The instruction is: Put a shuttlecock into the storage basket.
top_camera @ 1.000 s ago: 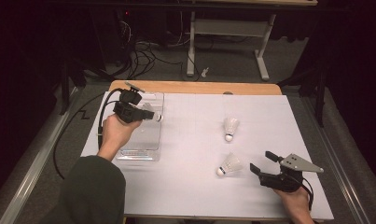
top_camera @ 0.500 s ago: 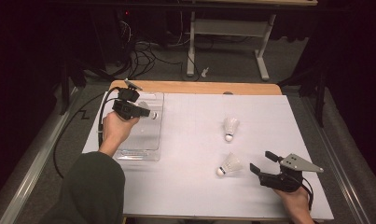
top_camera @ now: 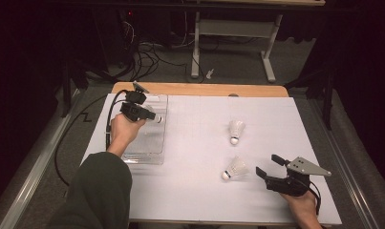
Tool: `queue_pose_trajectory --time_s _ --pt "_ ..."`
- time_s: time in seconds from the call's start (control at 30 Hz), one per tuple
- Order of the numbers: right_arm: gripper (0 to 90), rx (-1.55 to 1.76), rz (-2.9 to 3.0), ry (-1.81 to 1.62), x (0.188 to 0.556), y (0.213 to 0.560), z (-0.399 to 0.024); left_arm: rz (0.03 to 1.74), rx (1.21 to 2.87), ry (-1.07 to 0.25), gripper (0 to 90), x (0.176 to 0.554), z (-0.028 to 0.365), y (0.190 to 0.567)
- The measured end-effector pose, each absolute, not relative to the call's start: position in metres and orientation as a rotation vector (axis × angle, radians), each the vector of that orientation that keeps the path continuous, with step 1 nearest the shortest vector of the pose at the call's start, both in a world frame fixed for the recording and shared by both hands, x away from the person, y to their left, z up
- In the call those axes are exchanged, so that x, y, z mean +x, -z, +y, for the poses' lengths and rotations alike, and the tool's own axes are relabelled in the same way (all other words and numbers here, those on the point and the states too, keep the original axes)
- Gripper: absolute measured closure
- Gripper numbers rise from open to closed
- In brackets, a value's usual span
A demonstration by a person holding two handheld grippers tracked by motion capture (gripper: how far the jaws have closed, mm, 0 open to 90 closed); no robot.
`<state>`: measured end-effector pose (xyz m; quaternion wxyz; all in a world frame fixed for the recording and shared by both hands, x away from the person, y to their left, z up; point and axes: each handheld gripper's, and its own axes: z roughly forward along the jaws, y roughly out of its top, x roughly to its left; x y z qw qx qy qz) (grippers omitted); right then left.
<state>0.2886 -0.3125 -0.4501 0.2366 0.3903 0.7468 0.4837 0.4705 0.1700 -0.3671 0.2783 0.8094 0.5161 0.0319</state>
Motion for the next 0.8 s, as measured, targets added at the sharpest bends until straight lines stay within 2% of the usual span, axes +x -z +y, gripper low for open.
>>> queue_pose_trajectory --time_s 0.8 --pt "21.1 1.059 2.051 -1.326 0.288 0.45 -0.312 1.431 2.211 -0.072 88.5 0.484 0.16 0.39"
